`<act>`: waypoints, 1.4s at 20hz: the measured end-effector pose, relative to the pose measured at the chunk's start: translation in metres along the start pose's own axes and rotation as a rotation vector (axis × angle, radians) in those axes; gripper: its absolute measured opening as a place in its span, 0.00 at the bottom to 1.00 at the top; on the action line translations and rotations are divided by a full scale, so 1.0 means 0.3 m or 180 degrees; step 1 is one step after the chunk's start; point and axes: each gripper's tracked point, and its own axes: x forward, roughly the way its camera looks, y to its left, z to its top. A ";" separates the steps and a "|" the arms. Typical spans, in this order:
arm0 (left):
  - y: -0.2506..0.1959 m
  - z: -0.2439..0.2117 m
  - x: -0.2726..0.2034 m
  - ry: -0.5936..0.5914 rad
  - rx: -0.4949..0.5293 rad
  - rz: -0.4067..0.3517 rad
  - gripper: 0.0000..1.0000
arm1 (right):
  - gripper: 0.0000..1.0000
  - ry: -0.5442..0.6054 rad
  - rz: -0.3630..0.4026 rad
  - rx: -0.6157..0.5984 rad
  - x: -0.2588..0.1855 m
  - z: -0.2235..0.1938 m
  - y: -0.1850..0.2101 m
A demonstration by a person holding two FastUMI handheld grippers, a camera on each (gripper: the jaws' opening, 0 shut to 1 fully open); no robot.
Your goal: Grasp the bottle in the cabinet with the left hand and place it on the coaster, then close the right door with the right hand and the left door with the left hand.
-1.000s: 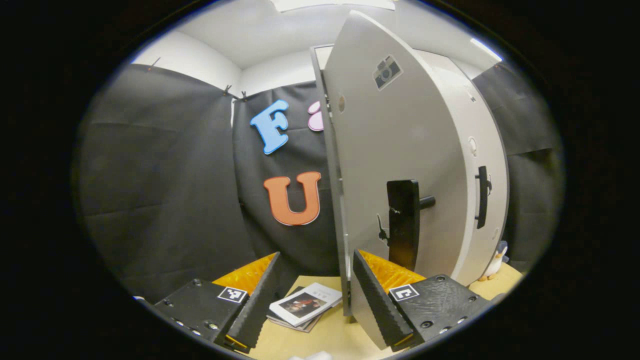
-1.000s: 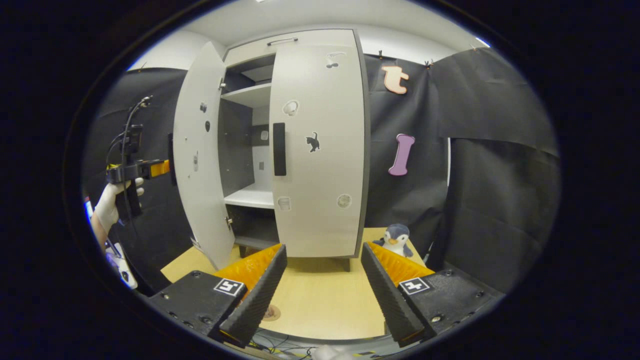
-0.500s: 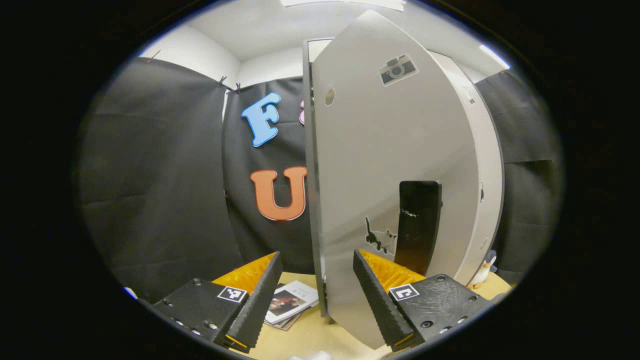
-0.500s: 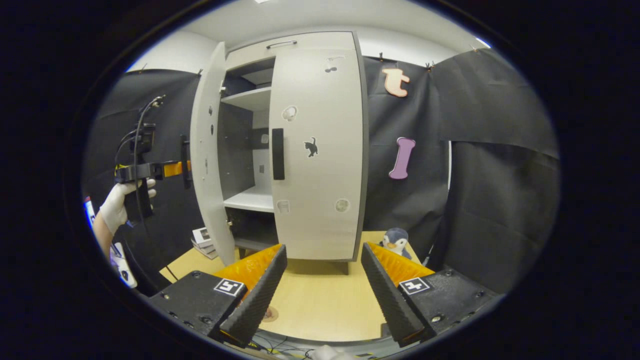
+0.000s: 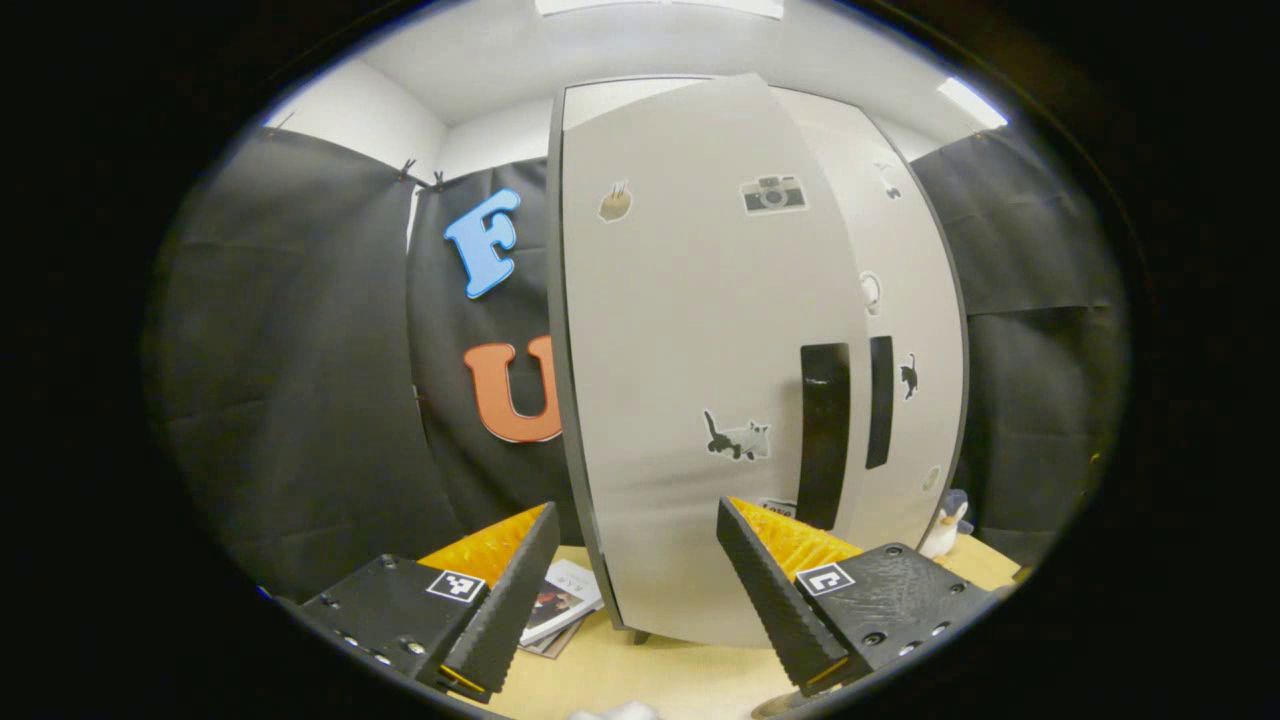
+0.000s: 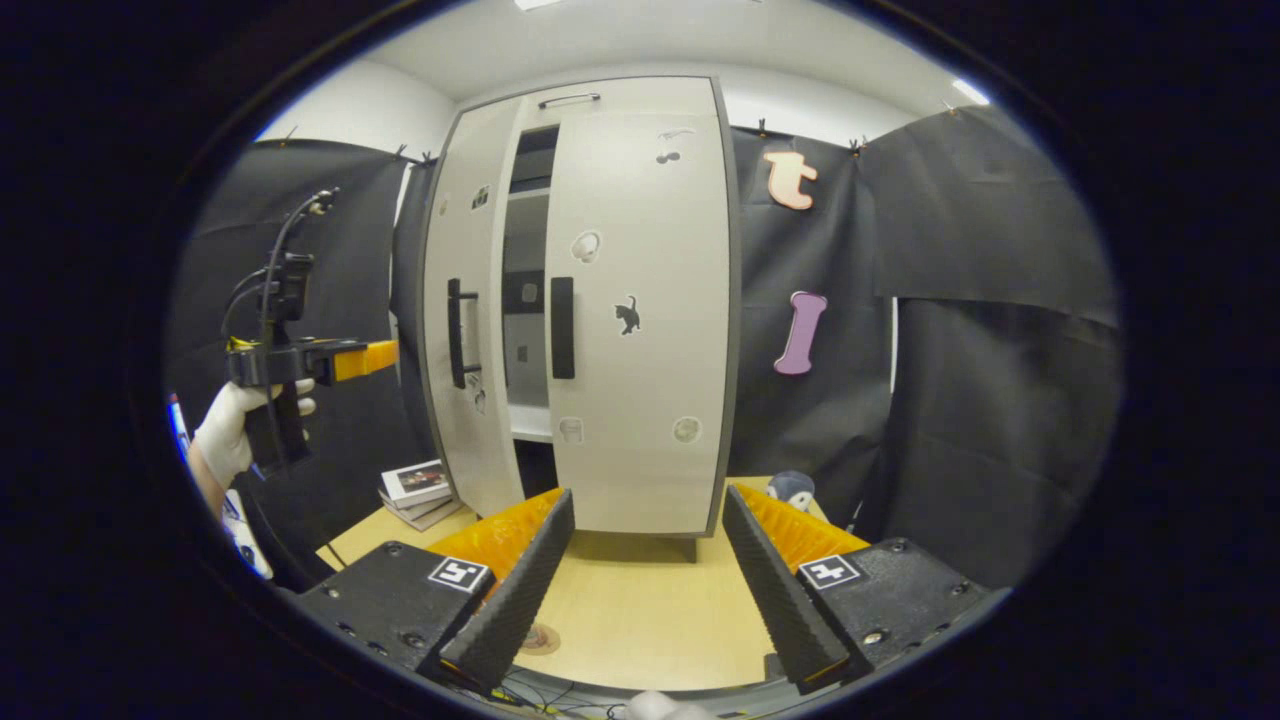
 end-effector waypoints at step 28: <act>-0.034 -0.137 -0.382 -0.0078 -0.0071 0.0086 0.97 | 0.98 -0.0219 -0.0141 0.0084 0.055 0.037 0.085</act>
